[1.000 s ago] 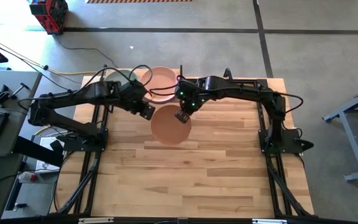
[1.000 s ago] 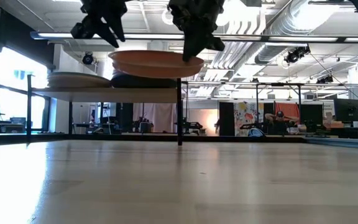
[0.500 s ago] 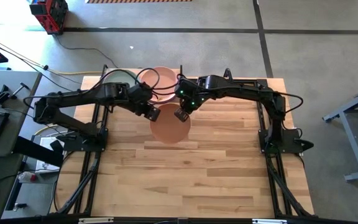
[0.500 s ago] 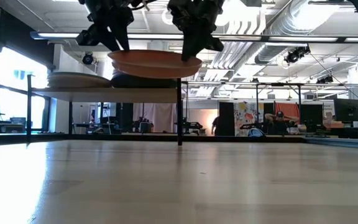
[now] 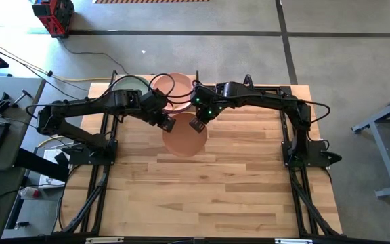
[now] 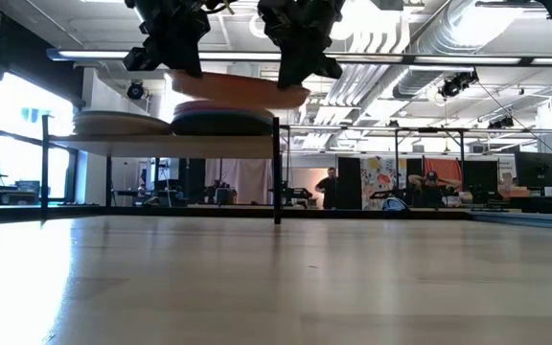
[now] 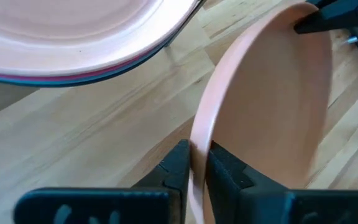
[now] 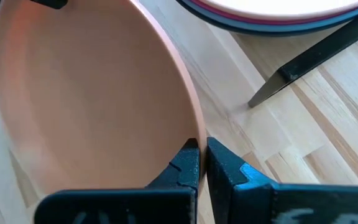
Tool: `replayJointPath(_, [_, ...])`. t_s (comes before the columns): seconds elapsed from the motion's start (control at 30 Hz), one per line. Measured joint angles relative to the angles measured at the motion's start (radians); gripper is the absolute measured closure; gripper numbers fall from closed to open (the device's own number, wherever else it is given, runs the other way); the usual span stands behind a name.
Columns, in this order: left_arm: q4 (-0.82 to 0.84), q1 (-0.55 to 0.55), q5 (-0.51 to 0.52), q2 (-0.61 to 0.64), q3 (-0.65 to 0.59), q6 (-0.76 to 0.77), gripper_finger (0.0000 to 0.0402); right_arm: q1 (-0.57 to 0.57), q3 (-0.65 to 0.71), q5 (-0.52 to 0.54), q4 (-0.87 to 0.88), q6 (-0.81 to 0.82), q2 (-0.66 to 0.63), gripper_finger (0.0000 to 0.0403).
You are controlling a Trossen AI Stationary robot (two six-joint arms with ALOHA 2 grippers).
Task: Place and stack plates onto a shelf
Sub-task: Stack the light orange plate on top of the light blue plate on the shelf
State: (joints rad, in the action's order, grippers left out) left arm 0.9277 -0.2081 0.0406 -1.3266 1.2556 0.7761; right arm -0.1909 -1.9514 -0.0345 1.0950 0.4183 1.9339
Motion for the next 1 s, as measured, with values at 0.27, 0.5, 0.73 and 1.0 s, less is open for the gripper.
replayJointPath(0.27, [0.004,0.0,0.006,-0.001,0.0,-0.021,0.0396,0.0,0.0,-0.011,-0.002,-0.007,0.0,0.0403])
replayJointPath(0.5, [0.03,0.0,0.01,-0.001,0.0,-0.027,0.0399,0.0,0.0,-0.016,-0.021,-0.029,0.001,0.0391])
replayJointPath(0.73, [0.09,0.0,0.026,0.006,0.001,-0.021,0.04,0.0,0.0,-0.017,-0.067,-0.045,0.002,0.0327])
replayJointPath(1.0, [0.202,-0.029,0.043,0.076,0.001,0.026,0.04,-0.031,0.0,-0.051,-0.086,-0.06,0.002,0.0266])
